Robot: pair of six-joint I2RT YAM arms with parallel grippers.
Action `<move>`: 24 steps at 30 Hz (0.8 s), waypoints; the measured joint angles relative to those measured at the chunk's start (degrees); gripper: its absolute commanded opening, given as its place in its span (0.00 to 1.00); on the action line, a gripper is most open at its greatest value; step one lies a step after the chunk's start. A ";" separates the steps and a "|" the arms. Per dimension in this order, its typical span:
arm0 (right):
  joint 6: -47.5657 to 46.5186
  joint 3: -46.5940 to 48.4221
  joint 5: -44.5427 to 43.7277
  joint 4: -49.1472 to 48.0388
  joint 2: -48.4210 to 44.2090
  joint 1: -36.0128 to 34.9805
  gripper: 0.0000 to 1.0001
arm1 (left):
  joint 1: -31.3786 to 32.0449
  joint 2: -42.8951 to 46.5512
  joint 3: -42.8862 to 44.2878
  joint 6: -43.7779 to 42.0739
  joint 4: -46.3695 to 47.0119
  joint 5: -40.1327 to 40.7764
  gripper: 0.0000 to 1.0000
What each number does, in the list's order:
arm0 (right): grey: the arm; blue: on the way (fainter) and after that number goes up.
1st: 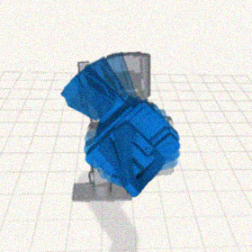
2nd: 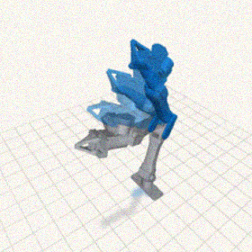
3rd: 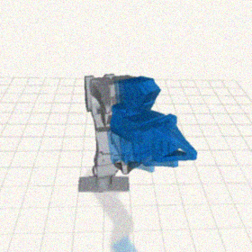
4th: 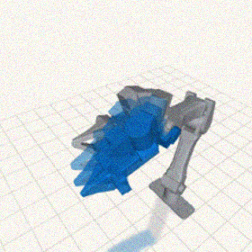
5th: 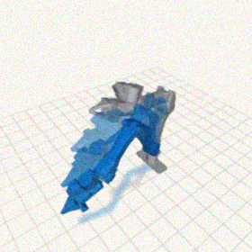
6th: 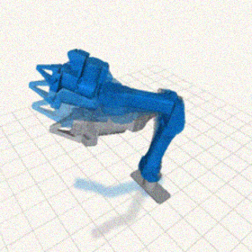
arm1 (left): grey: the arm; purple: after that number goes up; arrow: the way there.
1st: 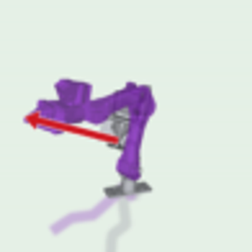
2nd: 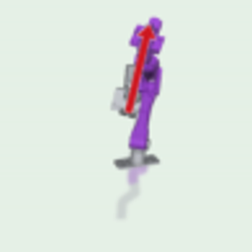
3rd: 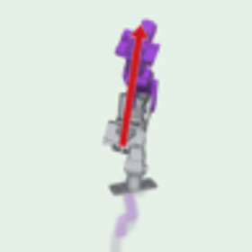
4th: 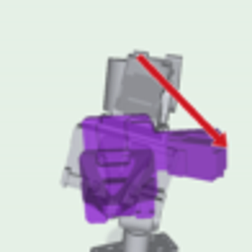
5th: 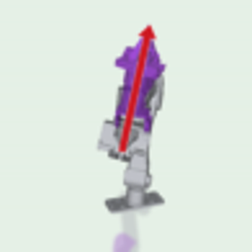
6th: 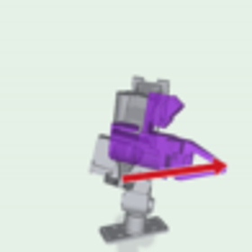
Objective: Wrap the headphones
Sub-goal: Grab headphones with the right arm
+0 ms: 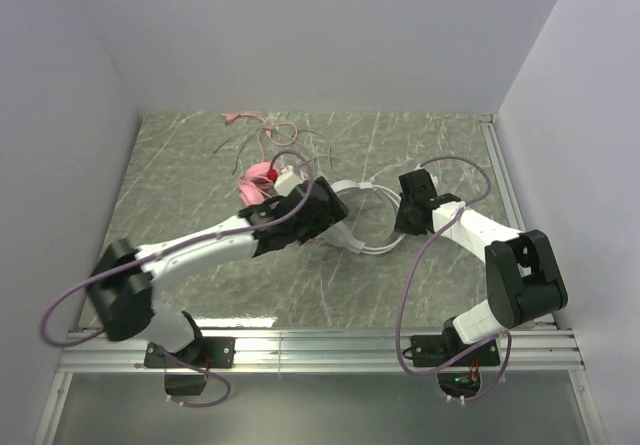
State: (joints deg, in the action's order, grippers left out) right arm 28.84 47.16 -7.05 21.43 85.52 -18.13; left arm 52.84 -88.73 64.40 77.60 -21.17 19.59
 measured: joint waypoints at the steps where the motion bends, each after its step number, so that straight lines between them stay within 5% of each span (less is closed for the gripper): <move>1: -0.20 0.48 -0.15 0.63 0.02 0.00 0.00 | 0.17 3.74 -1.68 -2.29 1.40 0.22 0.99; 14: -1.29 2.75 -0.46 2.38 -0.31 0.00 0.00 | -2.60 35.63 -6.05 -20.79 -0.37 4.24 0.98; 24: -3.02 7.10 -1.09 9.77 -11.85 1.70 0.00 | -2.91 44.61 -10.86 -23.21 -5.95 12.44 0.99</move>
State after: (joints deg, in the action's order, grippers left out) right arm 25.82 54.26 -8.14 31.20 73.67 -16.43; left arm 49.93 -44.12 53.54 54.39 -27.11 32.03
